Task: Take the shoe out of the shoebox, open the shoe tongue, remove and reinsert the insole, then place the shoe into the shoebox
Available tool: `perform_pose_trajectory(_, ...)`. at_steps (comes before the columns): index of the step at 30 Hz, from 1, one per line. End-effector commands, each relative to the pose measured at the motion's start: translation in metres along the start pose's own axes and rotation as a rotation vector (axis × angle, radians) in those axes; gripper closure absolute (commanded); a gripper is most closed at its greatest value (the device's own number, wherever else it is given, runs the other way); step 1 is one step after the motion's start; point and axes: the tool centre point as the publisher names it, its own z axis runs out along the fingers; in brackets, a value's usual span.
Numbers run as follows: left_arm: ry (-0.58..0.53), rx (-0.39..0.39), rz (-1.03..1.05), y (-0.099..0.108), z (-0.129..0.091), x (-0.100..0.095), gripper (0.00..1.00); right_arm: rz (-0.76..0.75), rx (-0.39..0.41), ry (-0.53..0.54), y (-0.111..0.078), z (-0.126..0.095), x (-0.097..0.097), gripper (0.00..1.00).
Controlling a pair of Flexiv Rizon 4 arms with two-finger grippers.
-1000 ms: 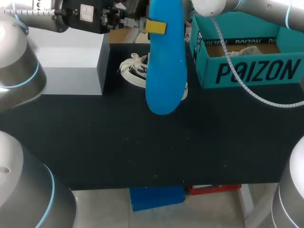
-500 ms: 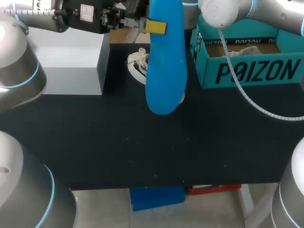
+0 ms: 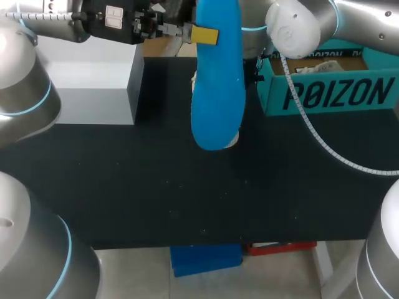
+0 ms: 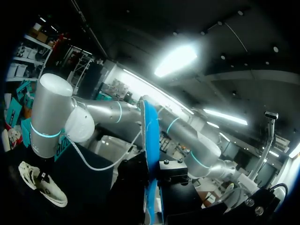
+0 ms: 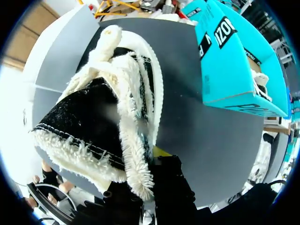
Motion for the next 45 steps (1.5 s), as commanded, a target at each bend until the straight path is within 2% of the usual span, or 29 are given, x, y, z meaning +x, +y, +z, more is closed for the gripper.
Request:
perform_pose_trajectory(1,-0.003,0.001,0.000,0.000,0.001,0.000,1.00,0.026,-0.095,0.006,-0.009,0.007,-0.003,1.00)
perform_pose_trajectory(10,-0.003,0.001,0.000,0.000,0.001,0.000,1.00,0.049,-0.093,0.001,-0.010,0.042,-0.004,1.00)
perform_pose_trajectory(19,-0.003,0.001,0.000,0.000,0.001,0.000,1.00,0.077,-0.049,0.002,-0.011,0.075,-0.009,1.00)
perform_pose_trajectory(28,-0.003,0.001,0.000,0.000,0.001,0.000,1.00,0.109,-0.008,-0.006,-0.010,0.090,-0.016,1.00)
perform_pose_trajectory(29,-0.003,0.001,0.000,0.000,0.001,0.000,1.00,0.110,-0.008,-0.010,-0.011,0.090,-0.017,0.73)
perform_pose_trajectory(30,-0.003,0.001,0.000,0.000,0.001,0.000,1.00,0.114,-0.007,-0.015,-0.012,0.089,-0.018,0.16)
perform_pose_trajectory(31,-0.003,0.001,0.000,0.000,0.001,0.000,1.00,0.118,-0.007,-0.017,-0.013,0.087,-0.019,0.00)
perform_pose_trajectory(37,-0.003,0.001,0.000,0.000,0.001,0.000,1.00,0.152,-0.047,0.018,-0.026,0.050,-0.020,0.00)
perform_pose_trajectory(39,-0.003,0.001,0.000,0.000,0.001,0.000,1.00,0.173,-0.066,0.077,-0.032,0.036,-0.020,0.00)
perform_pose_trajectory(40,-0.003,0.001,0.000,0.000,0.001,0.000,1.00,0.182,-0.079,0.114,-0.035,0.030,-0.020,0.00)
perform_pose_trajectory(42,-0.003,0.001,0.000,0.000,0.001,0.000,1.00,0.228,-0.095,0.291,-0.040,0.018,-0.017,0.00)
perform_pose_trajectory(45,-0.003,0.001,0.000,0.000,0.001,0.000,1.00,0.237,-0.115,0.467,-0.045,0.004,-0.012,0.00)
